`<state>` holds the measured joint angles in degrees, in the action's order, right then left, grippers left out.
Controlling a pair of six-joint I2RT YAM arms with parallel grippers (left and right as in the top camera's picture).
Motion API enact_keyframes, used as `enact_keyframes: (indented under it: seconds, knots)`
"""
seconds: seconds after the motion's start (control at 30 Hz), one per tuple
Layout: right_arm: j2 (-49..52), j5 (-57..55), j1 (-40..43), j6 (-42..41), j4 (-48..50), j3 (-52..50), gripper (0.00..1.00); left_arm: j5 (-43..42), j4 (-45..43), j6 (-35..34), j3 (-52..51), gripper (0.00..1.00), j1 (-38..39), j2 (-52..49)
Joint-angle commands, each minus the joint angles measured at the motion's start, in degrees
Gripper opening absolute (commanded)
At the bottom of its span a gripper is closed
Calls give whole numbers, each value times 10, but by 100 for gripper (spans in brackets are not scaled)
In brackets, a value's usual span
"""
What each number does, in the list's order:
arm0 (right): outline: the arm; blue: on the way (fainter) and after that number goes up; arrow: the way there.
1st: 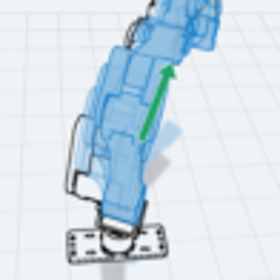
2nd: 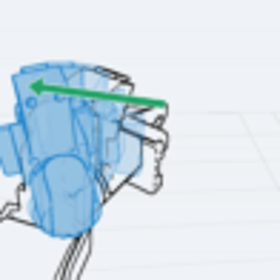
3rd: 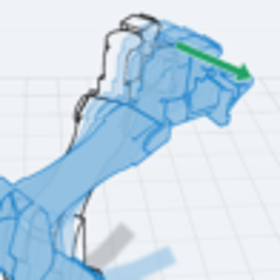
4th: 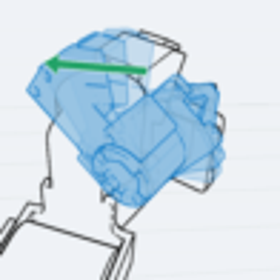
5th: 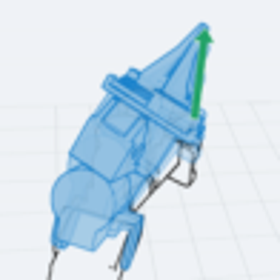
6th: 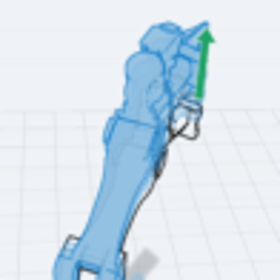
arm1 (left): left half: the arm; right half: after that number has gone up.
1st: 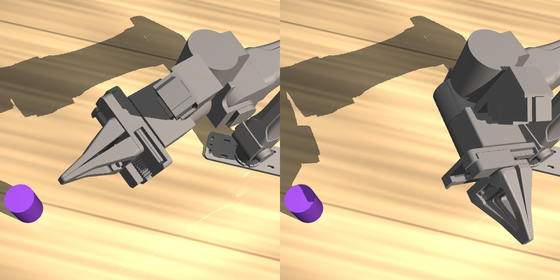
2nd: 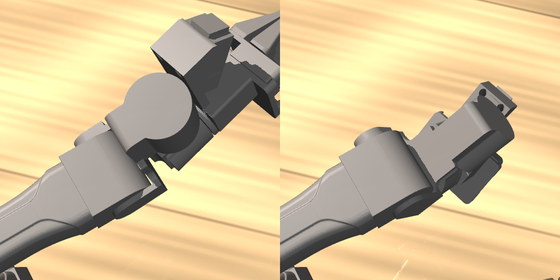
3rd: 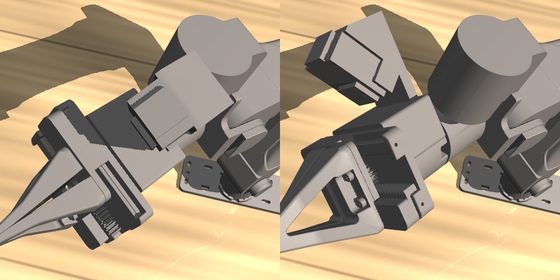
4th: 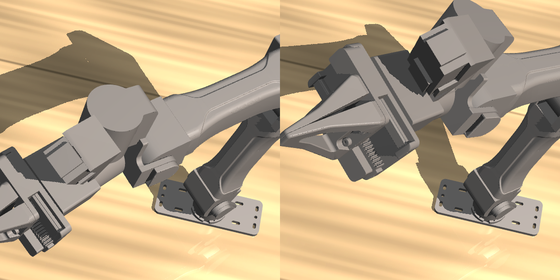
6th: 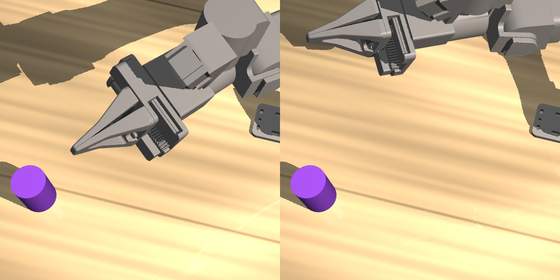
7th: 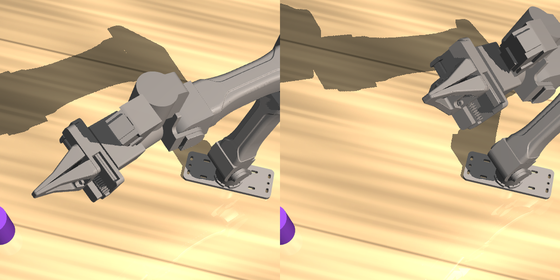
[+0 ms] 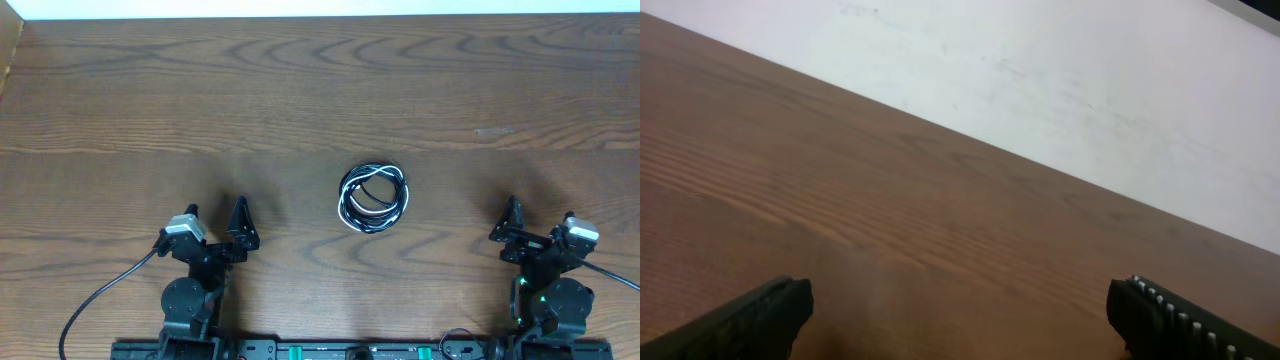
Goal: Untangle cables
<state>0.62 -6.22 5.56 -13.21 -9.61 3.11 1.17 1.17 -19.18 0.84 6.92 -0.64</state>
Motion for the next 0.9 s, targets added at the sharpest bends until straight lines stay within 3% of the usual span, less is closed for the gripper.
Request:
enact_keyframes:
  seconds: [0.0,0.73,0.87]
  knots:
    - [-2,-3,3,-4,0,-2,99,5,29,12,-6,100,2,0]
    - [-2,-12,3,-4,1,-2,99,6,29,12,-6,100,2,0]
    - [-2,44,3,-31,11,-2,99,-35,28,12,-6,100,2,0]
